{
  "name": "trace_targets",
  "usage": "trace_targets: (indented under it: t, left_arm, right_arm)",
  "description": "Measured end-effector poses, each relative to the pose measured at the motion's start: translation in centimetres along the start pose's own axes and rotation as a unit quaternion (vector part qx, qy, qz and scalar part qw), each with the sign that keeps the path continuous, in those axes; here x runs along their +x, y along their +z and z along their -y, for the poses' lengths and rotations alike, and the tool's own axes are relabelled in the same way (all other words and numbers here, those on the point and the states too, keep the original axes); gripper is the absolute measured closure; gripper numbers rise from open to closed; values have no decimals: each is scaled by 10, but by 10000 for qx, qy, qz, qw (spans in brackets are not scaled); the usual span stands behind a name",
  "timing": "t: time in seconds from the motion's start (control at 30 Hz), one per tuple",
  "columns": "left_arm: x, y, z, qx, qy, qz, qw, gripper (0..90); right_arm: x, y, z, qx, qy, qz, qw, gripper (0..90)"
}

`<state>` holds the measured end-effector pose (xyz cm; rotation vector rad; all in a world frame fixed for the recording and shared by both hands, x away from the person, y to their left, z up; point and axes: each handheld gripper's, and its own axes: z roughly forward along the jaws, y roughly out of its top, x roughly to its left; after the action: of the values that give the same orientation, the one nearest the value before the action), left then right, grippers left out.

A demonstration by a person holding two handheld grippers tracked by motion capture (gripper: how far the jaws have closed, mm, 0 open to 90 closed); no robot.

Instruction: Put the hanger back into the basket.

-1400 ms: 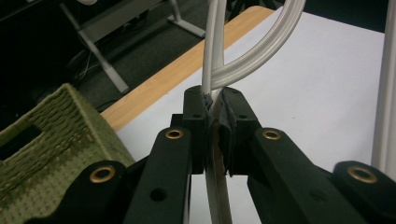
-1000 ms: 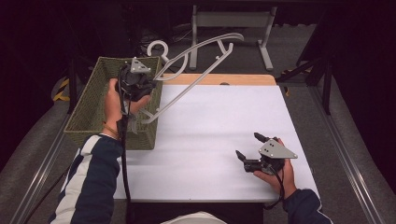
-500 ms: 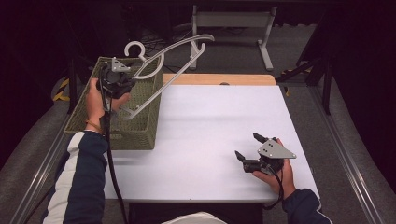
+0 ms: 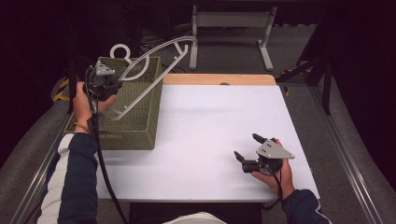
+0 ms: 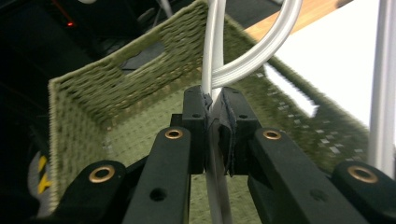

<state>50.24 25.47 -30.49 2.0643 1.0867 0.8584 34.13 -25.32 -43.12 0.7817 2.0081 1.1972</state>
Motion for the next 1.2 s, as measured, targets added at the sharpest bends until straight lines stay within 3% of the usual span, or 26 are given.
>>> trace_targets:
  t: [0.2, 0.27, 0.47, 0.53, 0.6, 0.67, 0.9, 1.1, 1.2]
  left_arm:
    - [11, 10, 11, 126, -136, -45, 9998, 818]
    - [14, 13, 17, 214, -86, -118, 9997, 818]
    - [25, 18, 34, 409, -237, -111, 9988, 817]
    - [27, 19, 38, 370, -354, -99, 9986, 816]
    - [27, 19, 39, 381, -358, -55, 9986, 816]
    - [28, 21, 40, 438, -319, -171, 9984, 813]
    - [35, 26, 46, 522, -460, -213, 9974, 811]
    - [39, 31, 50, 650, -548, -382, 9957, 806]
    - [38, 30, 49, 688, -534, -454, 9952, 755]
  right_arm:
    - [0, 2, 1, 48, -15, -13, 10000, 115]
    - [0, 2, 1, 47, -19, 23, 10000, 116]
    - [0, 2, 1, 54, 13, 55, 10000, 117]
    - [0, 2, 2, 52, 24, 56, 10000, 117]
    - [0, 2, 2, 60, 38, 51, 10000, 118]
    - [0, 3, 2, 74, 27, 38, 10000, 118]
    - [1, 4, 2, 125, -26, -4, 9999, 118]
    - [1, 5, 3, 159, -17, -26, 9999, 117]
    - [1, 5, 3, 165, -42, -36, 9998, 117]
